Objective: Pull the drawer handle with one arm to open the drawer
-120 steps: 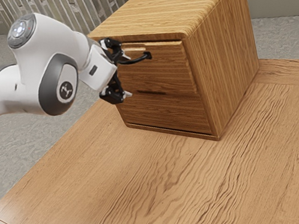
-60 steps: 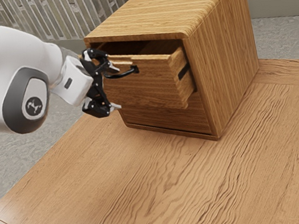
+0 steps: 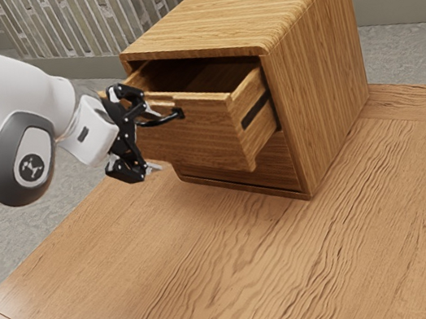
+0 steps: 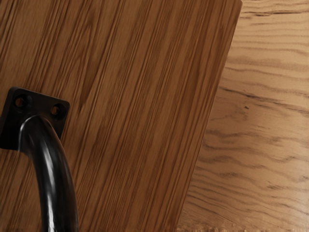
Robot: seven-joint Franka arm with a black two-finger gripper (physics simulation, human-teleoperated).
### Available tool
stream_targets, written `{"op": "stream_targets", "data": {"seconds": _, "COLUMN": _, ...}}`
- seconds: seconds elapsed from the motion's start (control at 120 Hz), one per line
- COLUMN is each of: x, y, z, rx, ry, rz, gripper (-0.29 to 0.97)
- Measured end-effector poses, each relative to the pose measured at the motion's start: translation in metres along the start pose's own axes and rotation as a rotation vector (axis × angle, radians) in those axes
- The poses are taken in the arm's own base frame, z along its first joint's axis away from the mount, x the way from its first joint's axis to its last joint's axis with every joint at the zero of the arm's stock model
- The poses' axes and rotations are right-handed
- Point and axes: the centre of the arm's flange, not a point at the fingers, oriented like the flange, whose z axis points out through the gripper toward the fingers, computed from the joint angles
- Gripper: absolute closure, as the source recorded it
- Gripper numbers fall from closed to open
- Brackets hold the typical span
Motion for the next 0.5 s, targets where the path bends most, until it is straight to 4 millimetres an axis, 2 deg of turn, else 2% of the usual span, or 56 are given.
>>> {"op": "stream_targets", "data": {"seconds": 0.217, "x": 0.005, "y": 0.003, "z": -0.001, "rx": -0.011, "ry": -0.022, "rz": 0.037, "gripper": 0.00}}
{"op": "stream_targets", "data": {"seconds": 0.358, "x": 0.007, "y": 0.013, "z": -0.023, "rx": 0.007, "ry": -0.039, "rz": 0.050, "gripper": 0.03}}
{"op": "stream_targets", "data": {"seconds": 0.5, "x": 0.007, "y": 0.022, "z": -0.027, "rx": 0.001, "ry": -0.042, "rz": 0.052, "gripper": 0.00}}
